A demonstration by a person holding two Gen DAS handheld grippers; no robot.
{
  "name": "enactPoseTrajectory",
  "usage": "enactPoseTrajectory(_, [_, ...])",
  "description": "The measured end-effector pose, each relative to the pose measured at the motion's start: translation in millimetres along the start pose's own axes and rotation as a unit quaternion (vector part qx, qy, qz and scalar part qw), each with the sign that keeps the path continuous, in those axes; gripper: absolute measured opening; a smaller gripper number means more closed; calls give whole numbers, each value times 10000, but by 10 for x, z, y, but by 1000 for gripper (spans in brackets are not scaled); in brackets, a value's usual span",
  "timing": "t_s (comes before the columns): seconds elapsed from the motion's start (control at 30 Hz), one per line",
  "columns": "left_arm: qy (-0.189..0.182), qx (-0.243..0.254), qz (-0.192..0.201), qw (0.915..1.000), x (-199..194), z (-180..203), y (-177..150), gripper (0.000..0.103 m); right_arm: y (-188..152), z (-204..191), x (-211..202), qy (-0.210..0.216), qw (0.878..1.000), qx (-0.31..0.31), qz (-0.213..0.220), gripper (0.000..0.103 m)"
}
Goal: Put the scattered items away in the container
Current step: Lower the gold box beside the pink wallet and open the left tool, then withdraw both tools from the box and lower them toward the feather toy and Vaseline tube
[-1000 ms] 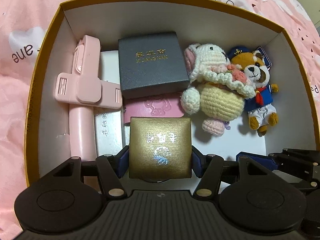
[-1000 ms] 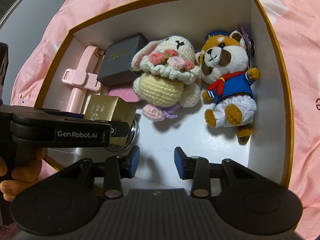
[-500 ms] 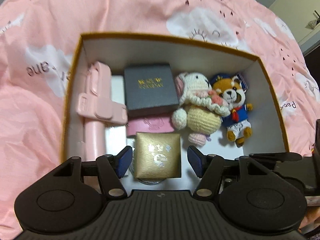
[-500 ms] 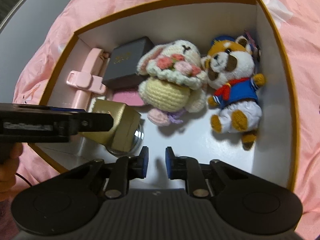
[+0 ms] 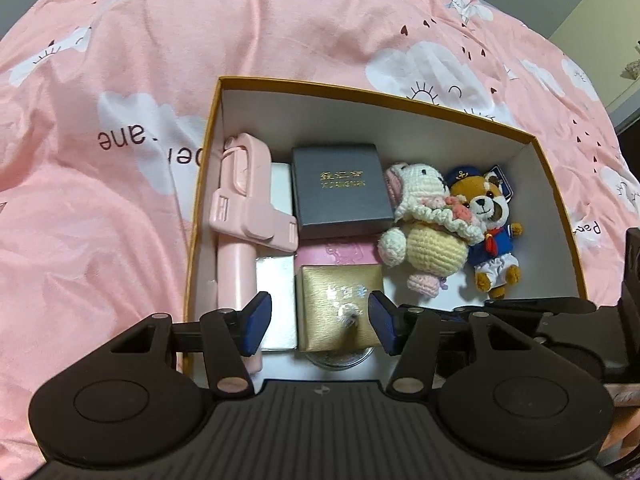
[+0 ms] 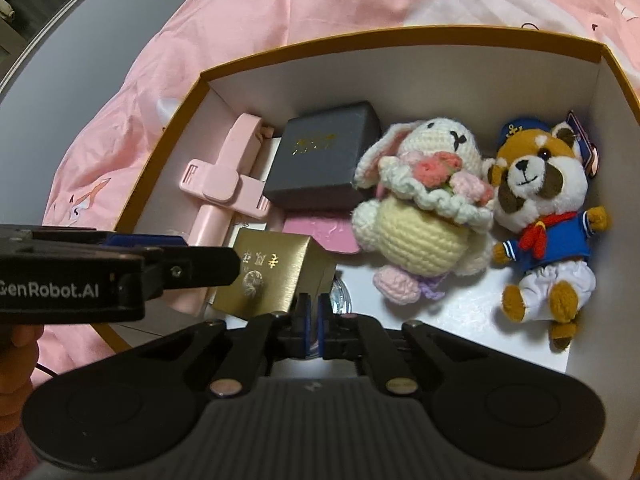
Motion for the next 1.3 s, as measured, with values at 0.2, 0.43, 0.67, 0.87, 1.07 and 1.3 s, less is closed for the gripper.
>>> enactPoseTrajectory(0.2, [42,81,223,9997,-155,46,-64,63,-24,32,-178,30,9998,148,146,11])
enactPoseTrajectory(0.43, [106,304,540,9980,-481,180,-199,63,-170,-43,-555,148,9984,89,542,31])
enactPoseTrajectory(0.67, [23,896,1322,9872,-921,432,-545,66,-461,-87,-1043,-1,9911,-219,1311,50])
enactPoseTrajectory(0.87, [108,1197,1629,9793,-1145,596,-937,67,-820,-1,-1340,-110,9837,-382,1755,51])
enactPoseTrajectory(1.07, [-73,1514,1675,9742,-1228,770,-1381,68,-1219,195,-1487,-243,9821,-210,1858,54])
enactPoseTrajectory(1.3, [55,1774,1380,9744,-1093,890,-1836,65,-1673,463,-1467,-418,9869,13,1557,53])
Point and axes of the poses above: each gripper's, at about its wrist camera, not at the fingertips, and x roughly the way its jaws point, z to its right, y to its top, the point moved 5 cm from there along x, roughly the way its jaws point, and after that the axes turned 15 degrees about x, right-handed, at the moved point
